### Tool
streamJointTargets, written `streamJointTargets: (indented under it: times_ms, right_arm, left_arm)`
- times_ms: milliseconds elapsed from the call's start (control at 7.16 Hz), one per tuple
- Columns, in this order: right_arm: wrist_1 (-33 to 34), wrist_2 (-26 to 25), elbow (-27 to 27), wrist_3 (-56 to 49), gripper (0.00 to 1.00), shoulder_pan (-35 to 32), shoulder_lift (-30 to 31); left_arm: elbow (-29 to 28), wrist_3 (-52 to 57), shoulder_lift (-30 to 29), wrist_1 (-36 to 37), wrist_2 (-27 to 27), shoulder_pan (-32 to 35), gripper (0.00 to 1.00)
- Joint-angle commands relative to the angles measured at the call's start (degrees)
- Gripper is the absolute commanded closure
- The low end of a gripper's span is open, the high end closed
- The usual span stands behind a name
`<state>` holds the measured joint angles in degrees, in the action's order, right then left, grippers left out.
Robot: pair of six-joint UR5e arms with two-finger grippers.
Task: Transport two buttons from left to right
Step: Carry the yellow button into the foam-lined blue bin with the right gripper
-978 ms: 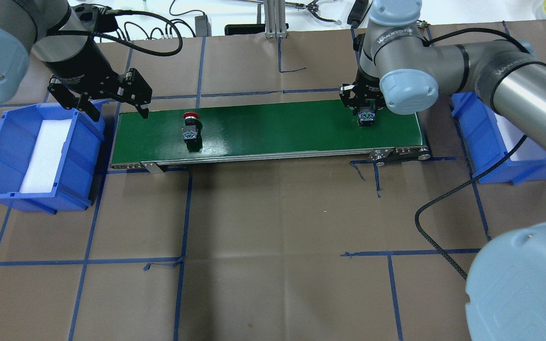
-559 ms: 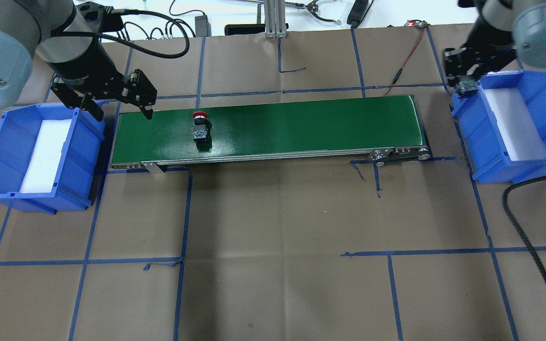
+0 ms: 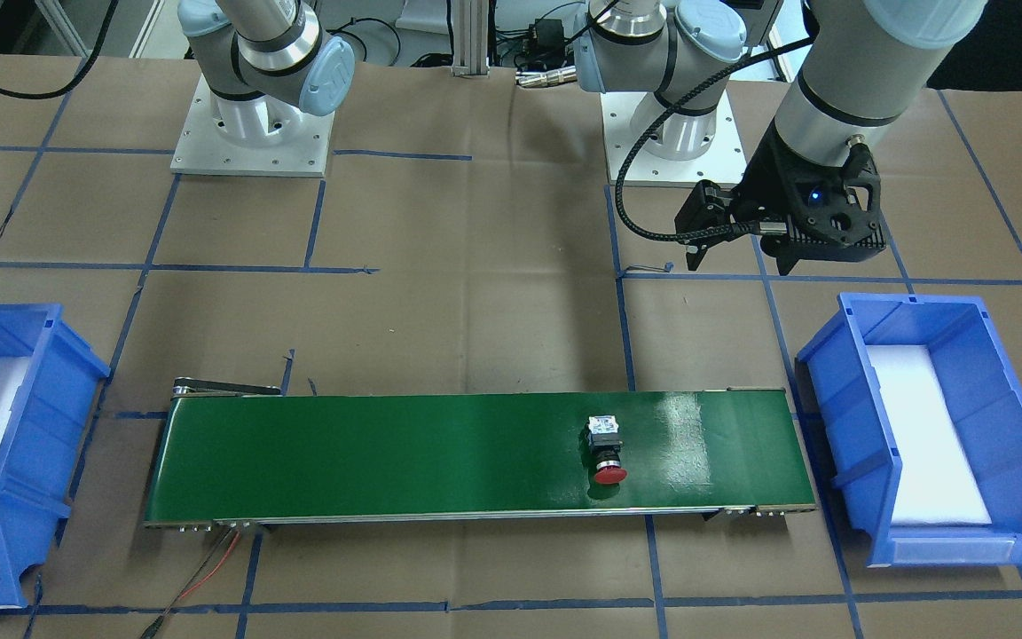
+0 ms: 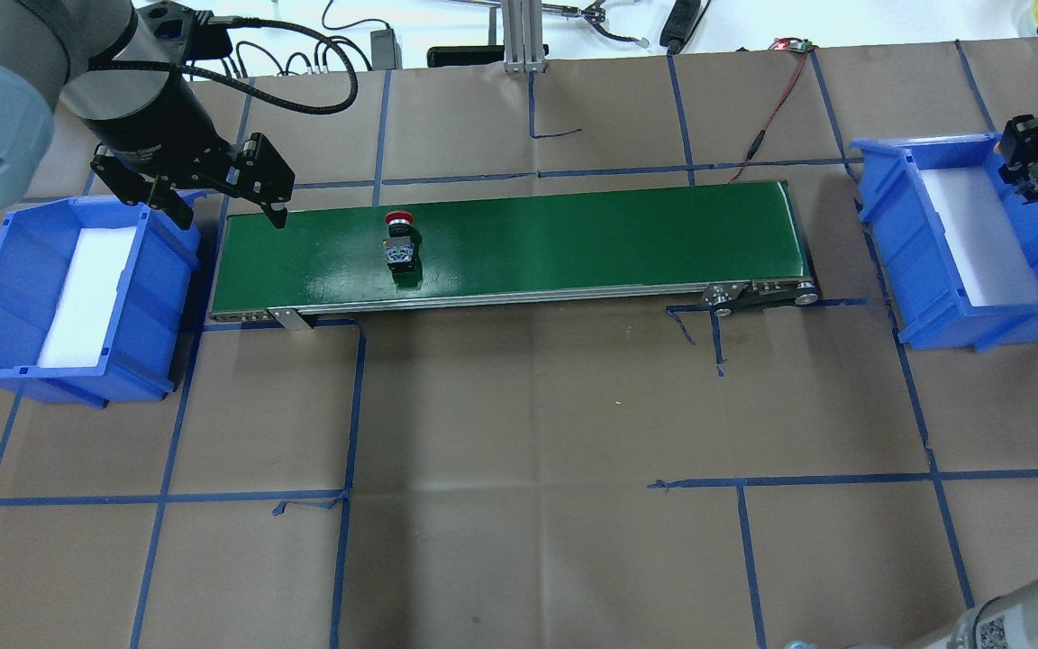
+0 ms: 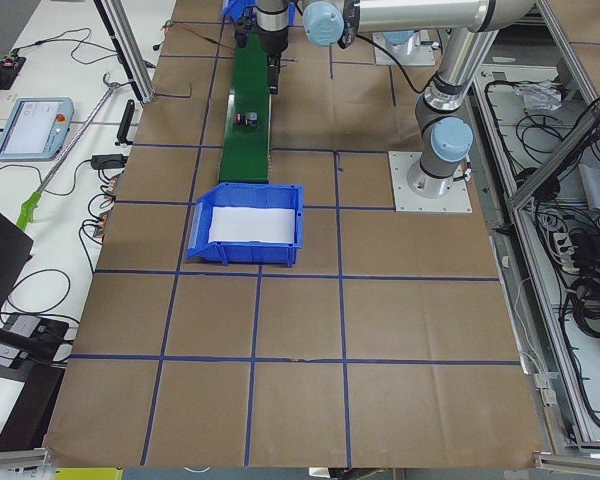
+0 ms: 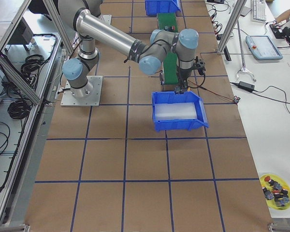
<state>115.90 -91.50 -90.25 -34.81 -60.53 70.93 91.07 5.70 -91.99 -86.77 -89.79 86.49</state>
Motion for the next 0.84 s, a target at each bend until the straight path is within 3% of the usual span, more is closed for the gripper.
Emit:
streamJointTargets:
  times_ms: [0,279,699]
  right_arm:
    - [12.5,-0.3,-9.3,0.0,0.97,0.6,-0.4]
    - [15.6,0.0,-13.7,-0.2,0.97,1.5,-1.0]
    - [16.0,0.2,-16.3,-0.1,0.97,3.2,-2.3]
  left_arm:
    - [0.2,0.0,0.1,-0.1,0.0,0.0,0.01]
    - [0.1,-0.2,0.1,0.0,0.0,0.0,0.01]
    - [0.1,0.0,0.1,0.2,0.1,0.0,0.01]
